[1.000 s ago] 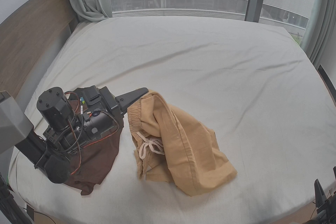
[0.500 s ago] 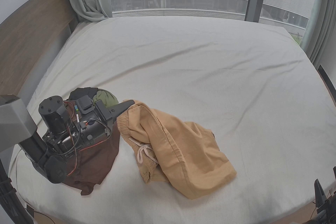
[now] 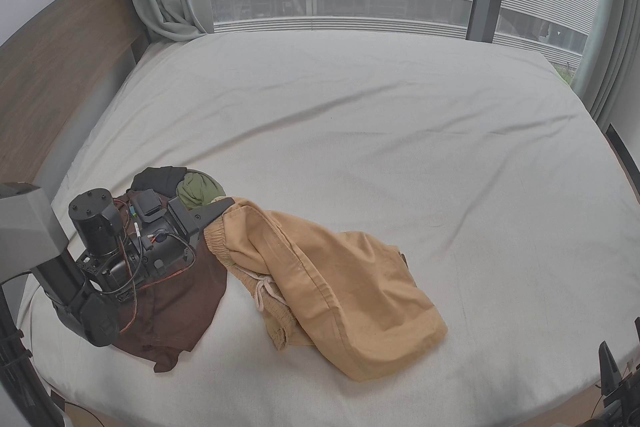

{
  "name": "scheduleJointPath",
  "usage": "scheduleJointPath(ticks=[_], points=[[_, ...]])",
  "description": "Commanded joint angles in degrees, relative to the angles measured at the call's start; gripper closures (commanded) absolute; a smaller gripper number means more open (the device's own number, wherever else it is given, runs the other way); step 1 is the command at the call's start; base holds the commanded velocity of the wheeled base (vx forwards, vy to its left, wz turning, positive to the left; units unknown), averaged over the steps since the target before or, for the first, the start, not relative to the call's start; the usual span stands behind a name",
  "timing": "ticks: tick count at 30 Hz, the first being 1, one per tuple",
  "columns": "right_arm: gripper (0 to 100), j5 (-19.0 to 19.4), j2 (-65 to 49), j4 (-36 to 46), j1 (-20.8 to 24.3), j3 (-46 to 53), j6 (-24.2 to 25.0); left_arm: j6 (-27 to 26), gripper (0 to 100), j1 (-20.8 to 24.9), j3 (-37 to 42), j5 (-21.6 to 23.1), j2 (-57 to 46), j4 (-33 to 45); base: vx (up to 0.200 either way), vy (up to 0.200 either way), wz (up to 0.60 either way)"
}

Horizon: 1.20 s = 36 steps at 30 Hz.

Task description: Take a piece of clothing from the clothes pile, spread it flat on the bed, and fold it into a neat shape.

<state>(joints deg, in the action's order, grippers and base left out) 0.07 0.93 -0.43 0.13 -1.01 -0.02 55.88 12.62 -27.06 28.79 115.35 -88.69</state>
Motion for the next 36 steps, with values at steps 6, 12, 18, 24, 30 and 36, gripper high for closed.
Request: scheduleJointPath(ticks=[6,12,18,24,30,36], points=[[0,0.10,-0.93,-0.01,-0.05,1.01,-0.15,-9.56,100,-0.40,1.14,-0.23,5.50,0.00,0.000,0.000,0.00],[0,0.10,-0.93,-0.01,0.04,1.01,-0.33,-10.35,100,-0.49,0.87,-0.23,6.03,0.00,0.000,0.000,0.00],[0,0.10,-0.93,-0.10,0.04,1.01,-0.24,-10.18,100,-0.66,0.70,-0.14,5.85,0.00,0.000,0.000,0.00],[0,0.19,-0.93,-3.53,0.22,-2.68,0.02,-10.18,100,-0.93,0.78,-0.14,5.33,0.00,0.000,0.000,0.00],[0,0.98,9.71,-2.83,4.08,-14.11,2.05,-10.18,100,-0.84,0.70,-0.05,4.54,0.00,0.000,0.000,0.00],[0,6.87,23.60,-2.83,11.20,-18.06,11.89,-10.18,100,-1.02,-0.01,-0.32,4.62,-0.08,0.000,0.000,0.00]])
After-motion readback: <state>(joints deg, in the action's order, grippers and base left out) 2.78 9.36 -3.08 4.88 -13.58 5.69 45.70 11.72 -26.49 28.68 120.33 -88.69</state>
